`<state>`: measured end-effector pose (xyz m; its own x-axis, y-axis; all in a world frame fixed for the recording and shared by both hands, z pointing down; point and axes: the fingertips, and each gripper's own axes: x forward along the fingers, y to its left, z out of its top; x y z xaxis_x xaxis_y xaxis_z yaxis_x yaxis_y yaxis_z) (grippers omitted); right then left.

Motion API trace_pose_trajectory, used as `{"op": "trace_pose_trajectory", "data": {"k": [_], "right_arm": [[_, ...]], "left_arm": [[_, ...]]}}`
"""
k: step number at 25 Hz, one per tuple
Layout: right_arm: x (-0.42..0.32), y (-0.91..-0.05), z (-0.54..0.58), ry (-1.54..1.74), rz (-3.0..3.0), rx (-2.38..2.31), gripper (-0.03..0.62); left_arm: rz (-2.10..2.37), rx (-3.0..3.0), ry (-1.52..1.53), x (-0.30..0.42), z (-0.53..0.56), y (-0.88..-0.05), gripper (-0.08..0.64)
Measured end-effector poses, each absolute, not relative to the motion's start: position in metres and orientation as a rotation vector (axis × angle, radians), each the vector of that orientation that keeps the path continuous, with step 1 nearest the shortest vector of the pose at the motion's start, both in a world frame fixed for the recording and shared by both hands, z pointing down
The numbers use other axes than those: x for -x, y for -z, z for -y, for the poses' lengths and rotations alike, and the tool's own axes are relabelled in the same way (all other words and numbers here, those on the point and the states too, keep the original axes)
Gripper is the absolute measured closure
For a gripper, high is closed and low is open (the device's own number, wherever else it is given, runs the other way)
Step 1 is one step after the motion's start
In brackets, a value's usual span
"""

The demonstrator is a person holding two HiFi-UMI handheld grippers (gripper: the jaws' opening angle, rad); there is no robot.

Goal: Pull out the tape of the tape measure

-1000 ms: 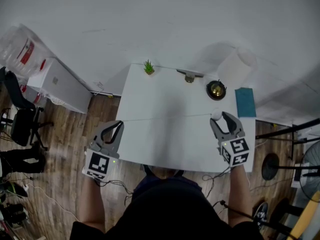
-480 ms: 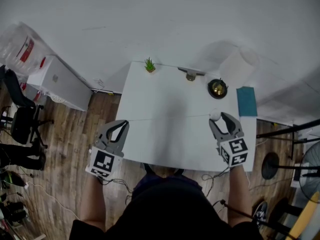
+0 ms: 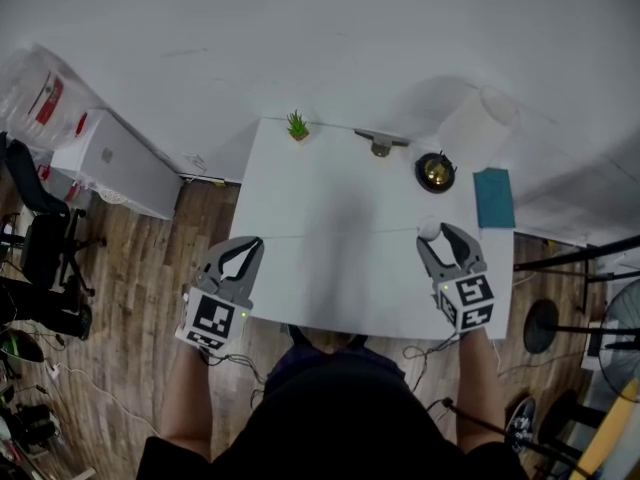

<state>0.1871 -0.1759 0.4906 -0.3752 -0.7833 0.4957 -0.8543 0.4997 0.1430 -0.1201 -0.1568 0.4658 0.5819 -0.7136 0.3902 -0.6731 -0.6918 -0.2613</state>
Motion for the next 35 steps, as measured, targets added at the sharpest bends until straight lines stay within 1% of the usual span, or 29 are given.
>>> {"op": "trace_pose_trajectory", "data": {"k": [12,21,28,35], "right_arm": [[-0.193,-0.516,0.173,-0.221,2.181,-1.315,0.376],[-0.195,-0.553,0.170,-0.330,2.154,-1.282,0.376],[-0.201,-0.604,0.168,-0.413,2.104,-1.246,0.376],[-0.208,-0.667,0.156,-0.582,2.031,-1.183,0.376]], "left_arm": [[-1.181,2.783,0.798,0.111,0.162,-0.500,0.549],[-1.203,2.861,0.937,0.111,0.166,-0.558,0.549],[-1.194,2.890,1.046,0.108,0.168,-0.606,0.551],[-1.138,2.913,1.217,0.107,0.166,-0.661,0.549]]}}
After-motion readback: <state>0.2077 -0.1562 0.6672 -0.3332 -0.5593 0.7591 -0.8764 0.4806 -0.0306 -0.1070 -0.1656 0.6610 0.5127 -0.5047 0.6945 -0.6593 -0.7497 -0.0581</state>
